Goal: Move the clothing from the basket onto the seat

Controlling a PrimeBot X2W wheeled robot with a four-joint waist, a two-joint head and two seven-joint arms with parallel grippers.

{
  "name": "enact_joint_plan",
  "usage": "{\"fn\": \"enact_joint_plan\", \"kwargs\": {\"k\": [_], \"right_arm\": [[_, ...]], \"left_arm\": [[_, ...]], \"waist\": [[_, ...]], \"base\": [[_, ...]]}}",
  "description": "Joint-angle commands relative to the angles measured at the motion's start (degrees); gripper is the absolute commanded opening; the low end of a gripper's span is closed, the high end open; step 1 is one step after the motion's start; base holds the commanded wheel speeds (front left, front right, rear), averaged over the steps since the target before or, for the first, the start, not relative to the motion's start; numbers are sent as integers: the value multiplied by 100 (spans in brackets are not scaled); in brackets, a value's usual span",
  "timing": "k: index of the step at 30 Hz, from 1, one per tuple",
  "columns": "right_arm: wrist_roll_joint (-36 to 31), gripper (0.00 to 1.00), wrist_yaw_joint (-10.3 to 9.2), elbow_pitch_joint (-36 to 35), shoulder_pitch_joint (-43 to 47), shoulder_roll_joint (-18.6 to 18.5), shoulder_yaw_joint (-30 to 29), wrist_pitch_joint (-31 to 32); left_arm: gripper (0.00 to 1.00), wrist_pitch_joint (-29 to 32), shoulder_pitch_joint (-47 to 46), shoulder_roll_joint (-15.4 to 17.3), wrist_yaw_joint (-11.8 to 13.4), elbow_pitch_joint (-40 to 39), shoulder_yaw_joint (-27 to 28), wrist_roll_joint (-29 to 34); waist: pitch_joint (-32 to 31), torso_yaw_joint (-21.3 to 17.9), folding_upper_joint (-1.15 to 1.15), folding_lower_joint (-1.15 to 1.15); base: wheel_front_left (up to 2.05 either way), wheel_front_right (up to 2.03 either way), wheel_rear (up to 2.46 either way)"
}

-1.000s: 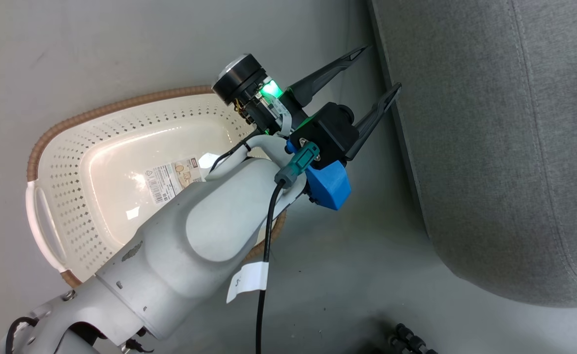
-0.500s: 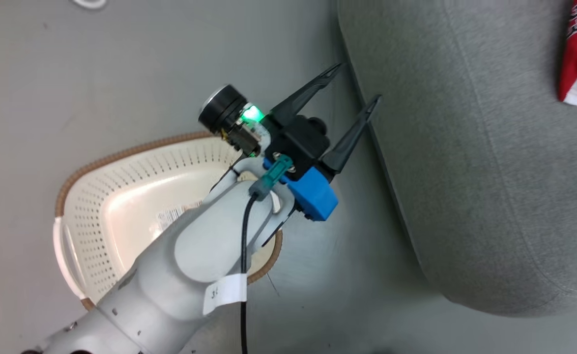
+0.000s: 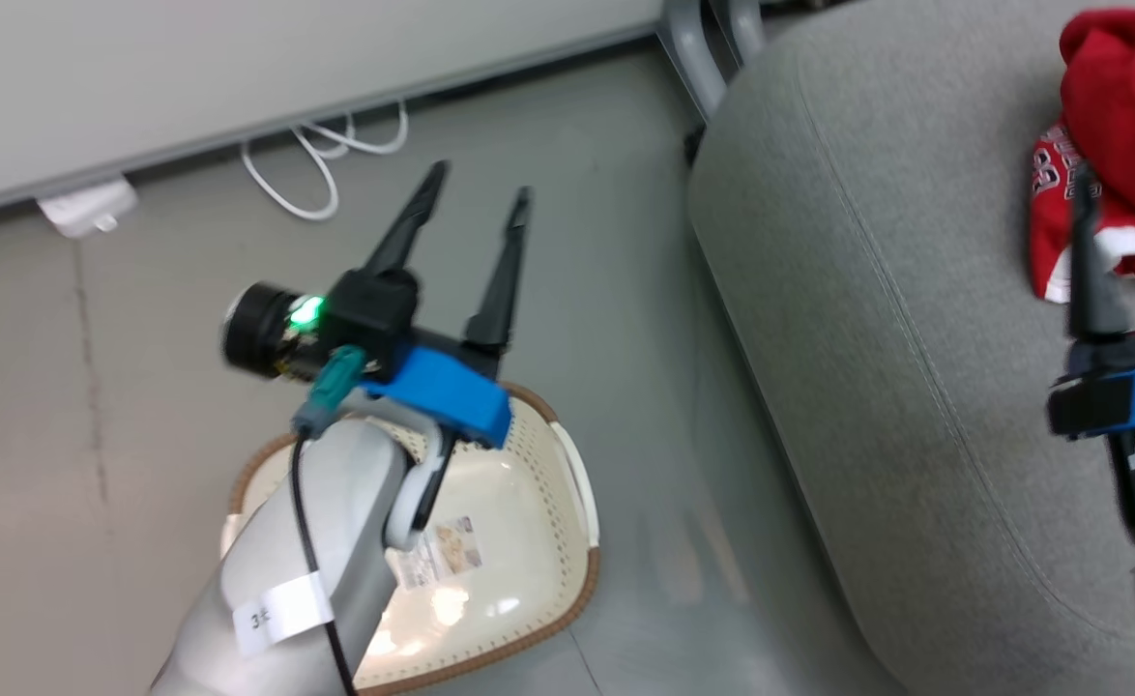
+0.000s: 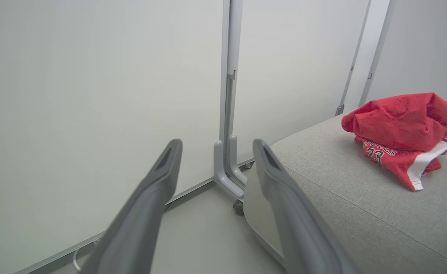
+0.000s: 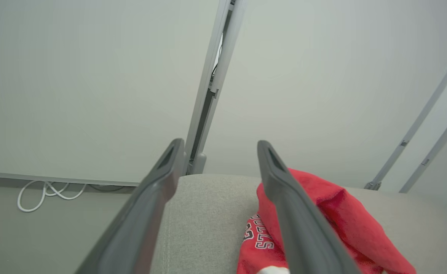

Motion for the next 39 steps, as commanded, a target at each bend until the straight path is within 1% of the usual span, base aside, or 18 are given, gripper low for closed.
{"fn": "enact_joint_plan", "kwargs": {"k": [1, 4, 9, 18, 28, 39], "right_arm": [[38, 100, 1, -75, 159, 63, 113, -3], [73, 100, 1, -195, 347, 182, 351, -2], [170, 100, 1, -360, 683, 364, 578, -2], [311, 100, 1, -347, 1430, 704, 633, -2], [338, 100, 1, -170, 2083, 869, 495, -2], [393, 100, 1, -79, 2363, 1019, 310, -3]], "left_arm": [[100, -15, 223, 56, 37, -36, 213, 61], [100, -15, 586, 73, 30, -117, 633, 134], [100, -15, 1155, 17, -36, -277, 1269, 266], [100, -15, 2143, -167, -262, -528, 2147, 593], [100, -14, 2872, -356, -551, -750, 2678, 866], [100, -15, 3135, -415, -700, -703, 2876, 923]], "waist": [[-428, 336, 0, 1], [-677, 522, 0, 1], [-1033, 836, 0, 1], [-1562, 1228, 0, 1], [-1888, 1428, 0, 1], [-2026, 1559, 0, 1]], "base": [[0, 0, 0], [0, 0, 0], [0, 0, 0], [0, 0, 0], [0, 0, 0], [0, 0, 0]]}}
